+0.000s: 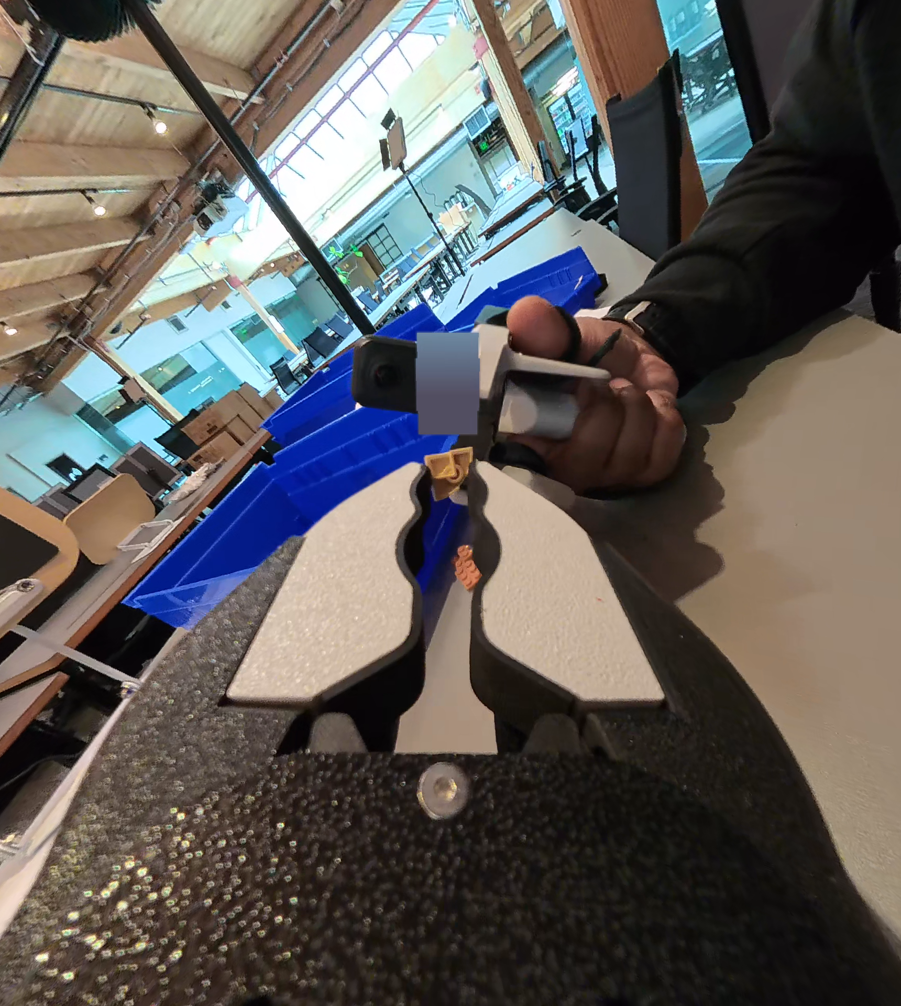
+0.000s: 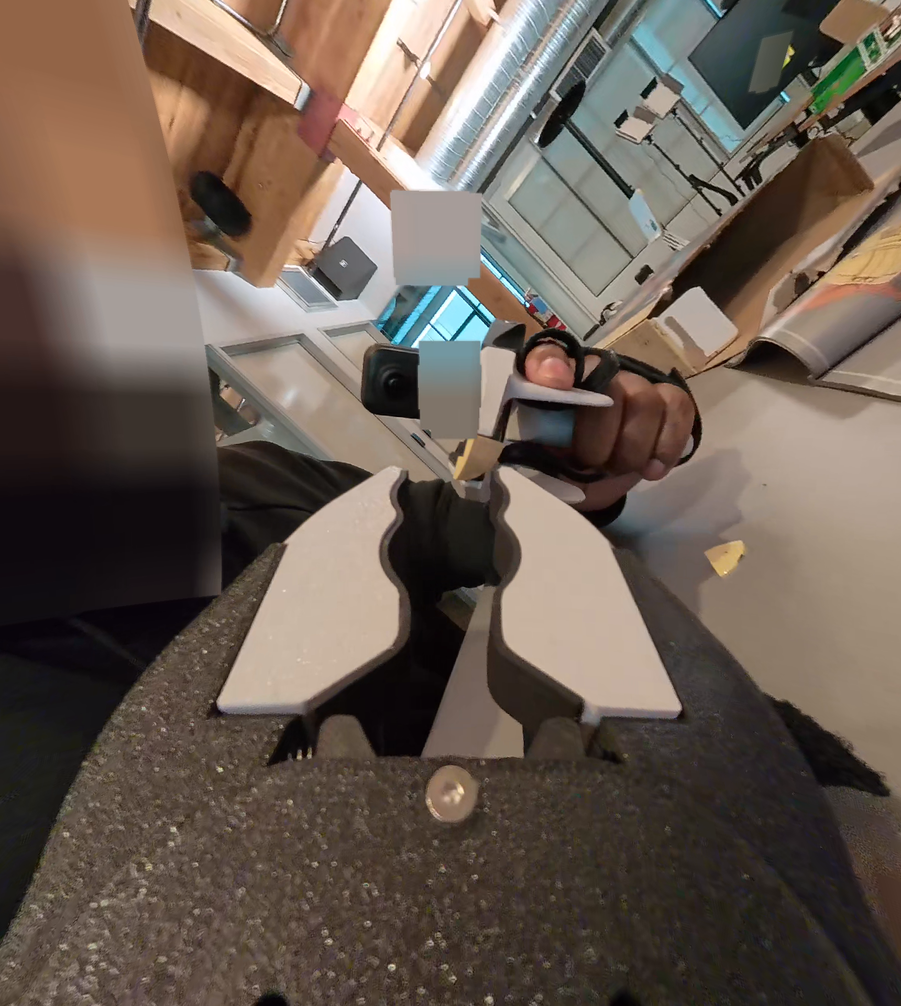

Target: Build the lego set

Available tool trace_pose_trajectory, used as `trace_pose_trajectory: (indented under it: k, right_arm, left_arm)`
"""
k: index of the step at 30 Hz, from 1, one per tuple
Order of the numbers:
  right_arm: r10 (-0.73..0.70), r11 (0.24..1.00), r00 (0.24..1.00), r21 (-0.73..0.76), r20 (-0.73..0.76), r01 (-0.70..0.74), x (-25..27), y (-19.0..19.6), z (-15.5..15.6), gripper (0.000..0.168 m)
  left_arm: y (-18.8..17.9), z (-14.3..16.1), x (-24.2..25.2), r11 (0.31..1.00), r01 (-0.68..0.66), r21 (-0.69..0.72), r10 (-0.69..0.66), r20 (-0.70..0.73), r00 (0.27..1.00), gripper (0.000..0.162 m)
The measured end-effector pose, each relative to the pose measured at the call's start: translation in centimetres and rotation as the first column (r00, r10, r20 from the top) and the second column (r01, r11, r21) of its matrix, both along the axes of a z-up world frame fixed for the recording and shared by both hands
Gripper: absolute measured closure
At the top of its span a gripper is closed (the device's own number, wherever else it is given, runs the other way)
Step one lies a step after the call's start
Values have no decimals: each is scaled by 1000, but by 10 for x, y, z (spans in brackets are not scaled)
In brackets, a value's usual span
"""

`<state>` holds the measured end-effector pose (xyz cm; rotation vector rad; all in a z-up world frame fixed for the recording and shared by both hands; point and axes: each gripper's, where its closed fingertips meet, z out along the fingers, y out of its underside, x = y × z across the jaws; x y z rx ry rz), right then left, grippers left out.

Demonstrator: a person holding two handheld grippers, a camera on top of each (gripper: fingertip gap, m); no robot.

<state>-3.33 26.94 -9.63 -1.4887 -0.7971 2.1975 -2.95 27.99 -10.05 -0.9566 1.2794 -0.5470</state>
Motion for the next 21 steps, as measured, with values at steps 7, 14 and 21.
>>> trace_pose_trajectory:
  k: [7,14,21]
  right_arm:
    - [22,999,999,-37,-27,-23,-1,-5,3,140]
    - [31,998,999,-53,-41,-33,-1,-5,4,140]
    - [31,997,997,-64,-64,-35,0,-5,8,140]
  left_arm:
    - [-4,2,2,1000,22,4,-22,22,1000,149]
    - [-5,2,2,1000,31,-1,-31,33,999,150]
    - [-7,5,2,998,58,-17,-57,71,996,150]
